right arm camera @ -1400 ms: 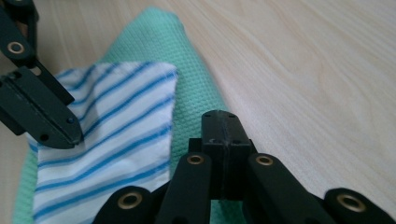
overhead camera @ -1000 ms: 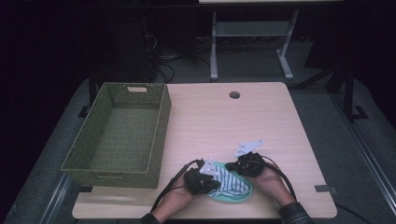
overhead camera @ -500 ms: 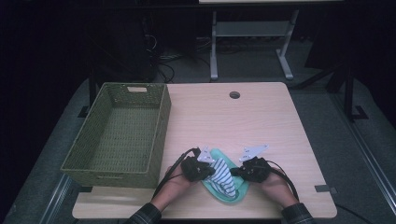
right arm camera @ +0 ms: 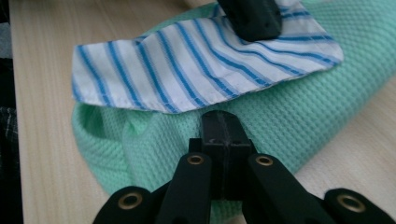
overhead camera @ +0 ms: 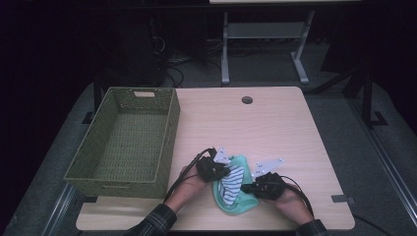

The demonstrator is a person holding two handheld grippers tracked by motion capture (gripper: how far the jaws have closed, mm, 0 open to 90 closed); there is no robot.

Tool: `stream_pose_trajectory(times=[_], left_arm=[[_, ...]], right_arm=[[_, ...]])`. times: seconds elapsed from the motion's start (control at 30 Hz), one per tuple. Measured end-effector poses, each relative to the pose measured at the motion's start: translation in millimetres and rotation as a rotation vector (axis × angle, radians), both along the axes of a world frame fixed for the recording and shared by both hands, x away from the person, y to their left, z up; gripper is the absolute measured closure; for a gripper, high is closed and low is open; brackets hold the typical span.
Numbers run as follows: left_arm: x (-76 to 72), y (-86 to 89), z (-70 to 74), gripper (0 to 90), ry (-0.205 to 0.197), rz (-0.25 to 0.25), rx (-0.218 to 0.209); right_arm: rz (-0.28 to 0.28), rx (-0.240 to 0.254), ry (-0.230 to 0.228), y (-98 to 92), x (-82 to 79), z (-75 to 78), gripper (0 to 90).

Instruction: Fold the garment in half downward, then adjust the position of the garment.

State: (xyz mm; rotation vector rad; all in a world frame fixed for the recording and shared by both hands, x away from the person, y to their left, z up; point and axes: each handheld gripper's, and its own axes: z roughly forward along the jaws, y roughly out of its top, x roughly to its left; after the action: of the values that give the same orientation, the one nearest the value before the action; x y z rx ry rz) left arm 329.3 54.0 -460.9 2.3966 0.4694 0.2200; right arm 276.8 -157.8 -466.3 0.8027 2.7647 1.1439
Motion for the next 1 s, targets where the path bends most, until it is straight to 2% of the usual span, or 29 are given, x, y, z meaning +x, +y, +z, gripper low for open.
stream_pose_trajectory(times=[0.2, 0.3, 0.4, 0.47, 0.5, 0.63, 0.77, 0.83, 0.97, 1.0], left_arm=[[2.0, -1.4, 1.1, 89.0, -0.010, -0.009, -0.002], [2.0, 1.0, 5.2, 86.6, -0.010, -0.005, -0.029], [2.1, 5.8, 10.9, 82.9, 0.001, -0.001, -0.064], [1.2, 9.7, 15.5, 79.3, 0.004, -0.003, -0.075], [0.3, 11.5, 17.7, 76.7, 0.015, -0.002, -0.094], [-3.9, 17.2, 23.2, 65.0, 0.029, -0.003, -0.103], [-6.4, 23.0, 25.3, 56.3, 0.050, -0.025, -0.100], [-7.6, 25.3, 26.5, 52.8, 0.057, -0.039, -0.089], [-12.3, 28.9, 28.4, 45.2, 0.067, -0.058, -0.078], [-12.7, 30.2, 29.3, 43.1, 0.064, -0.074, -0.058]], right_arm=[[0.006, 0.017, -0.004, -0.2, -1.4, 1.5, 89.6], [-0.006, 0.036, -0.019, -3.9, -1.3, 5.3, 89.4], [-0.027, 0.063, -0.029, -9.4, -0.6, 9.1, 84.7], [-0.041, 0.072, -0.041, -13.8, -0.2, 10.7, 80.9], [-0.048, 0.078, -0.042, -16.3, -0.1, 11.4, 78.8], [-0.093, 0.086, -0.062, -28.0, 0.1, 13.0, 65.3], [-0.142, 0.095, -0.079, -41.1, -0.4, 13.1, 55.3], [-0.170, 0.116, -0.082, -49.0, -1.3, 11.8, 50.9], [-0.224, 0.105, -0.112, -61.6, -2.7, 8.8, 37.4], [-0.238, 0.103, -0.121, -64.8, -2.5, 7.7, 34.3]])
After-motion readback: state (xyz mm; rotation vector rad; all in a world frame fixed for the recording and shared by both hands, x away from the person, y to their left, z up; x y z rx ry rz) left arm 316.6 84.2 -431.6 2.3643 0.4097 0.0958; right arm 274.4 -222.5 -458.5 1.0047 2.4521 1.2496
